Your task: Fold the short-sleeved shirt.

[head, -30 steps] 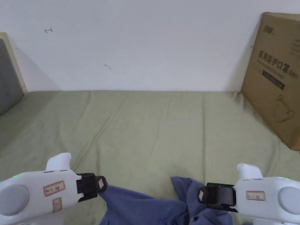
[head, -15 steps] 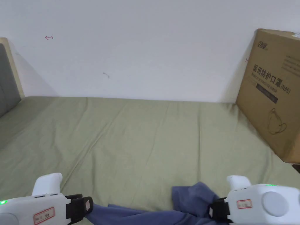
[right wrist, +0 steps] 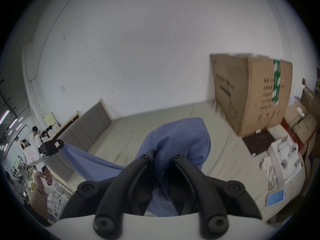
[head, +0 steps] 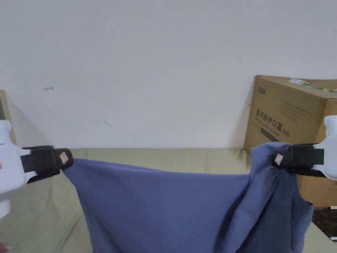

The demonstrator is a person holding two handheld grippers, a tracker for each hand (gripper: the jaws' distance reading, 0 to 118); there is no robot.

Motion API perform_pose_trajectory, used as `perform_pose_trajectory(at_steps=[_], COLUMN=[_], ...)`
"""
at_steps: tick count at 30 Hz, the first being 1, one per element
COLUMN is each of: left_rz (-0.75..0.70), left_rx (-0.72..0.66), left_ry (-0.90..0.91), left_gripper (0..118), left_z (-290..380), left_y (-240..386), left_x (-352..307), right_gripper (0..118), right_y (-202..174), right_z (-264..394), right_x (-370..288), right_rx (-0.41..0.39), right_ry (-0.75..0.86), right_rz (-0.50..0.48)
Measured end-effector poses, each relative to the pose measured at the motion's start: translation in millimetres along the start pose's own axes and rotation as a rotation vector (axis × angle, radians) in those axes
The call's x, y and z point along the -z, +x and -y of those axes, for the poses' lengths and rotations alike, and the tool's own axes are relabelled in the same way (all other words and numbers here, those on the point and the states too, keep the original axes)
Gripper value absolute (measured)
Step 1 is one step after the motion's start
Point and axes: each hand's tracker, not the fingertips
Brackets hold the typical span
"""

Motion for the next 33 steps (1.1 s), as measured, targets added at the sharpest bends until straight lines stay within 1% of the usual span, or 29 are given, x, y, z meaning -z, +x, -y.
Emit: perform_pose_trajectory(at_steps=[2, 6, 10, 11, 15, 18, 20, 24, 26, 29, 31, 33], left_rz=[0.017, 0.006, -0.082, -0.098, -0.134, -0.166, -0.188, -0.212, -0.228, -0.240, -0.246, -0.235], left_rx=[0.025, 0.074, 0.170, 0.189, 0.149, 0.147, 0.154, 0.164, 0.166, 0.123, 0.072, 0.006], left_ry=[0.033, 0.074, 0.146, 0.157, 0.205, 0.256, 0.276, 0.295, 0.278, 0.193, 0.124, 0.023], left_gripper=[4, 4, 4, 4, 4, 4, 4, 4, 4, 4, 4, 4], left_z=[-21.4, -60.7, -92.7, -99.4, -118.9, -123.0, -120.8, -103.2, -87.3, -47.6, -5.9, 48.7], left_y=[18.4, 43.5, 55.4, 57.3, 49.1, 40.3, 34.6, 16.4, 5.6, -22.8, -43.4, -65.2], left_x=[1.6, 17.2, 46.2, 55.4, 91.1, 110.5, 120.4, 137.1, 144.5, 154.4, 156.3, 154.5], right_gripper=[15, 15, 15, 15, 15, 15, 15, 15, 15, 15, 15, 15], right_y=[-11.7, -27.6, -33.6, -33.2, -30.0, -30.2, -30.9, -33.0, -28.3, -9.9, 15.3, 34.2], right_z=[-25.2, -79.1, -121.2, -129.3, -150.2, -156.6, -158.2, -143.3, -126.3, -78.2, -35.7, 25.4], right_x=[-7.0, 1.2, 34.1, 46.7, 94.8, 127.6, 147.9, 183.7, 202.2, 232.1, 262.3, 277.0], right_rx=[-0.048, -0.092, -0.133, -0.132, -0.092, -0.072, -0.073, -0.104, -0.105, -0.057, -0.026, 0.023], right_ry=[0.046, 0.069, 0.089, 0.093, 0.133, 0.157, 0.157, 0.185, 0.184, 0.107, 0.039, -0.052], right_rz=[0.009, 0.022, 0.071, 0.080, 0.099, 0.116, 0.121, 0.141, 0.145, 0.140, 0.161, 0.182])
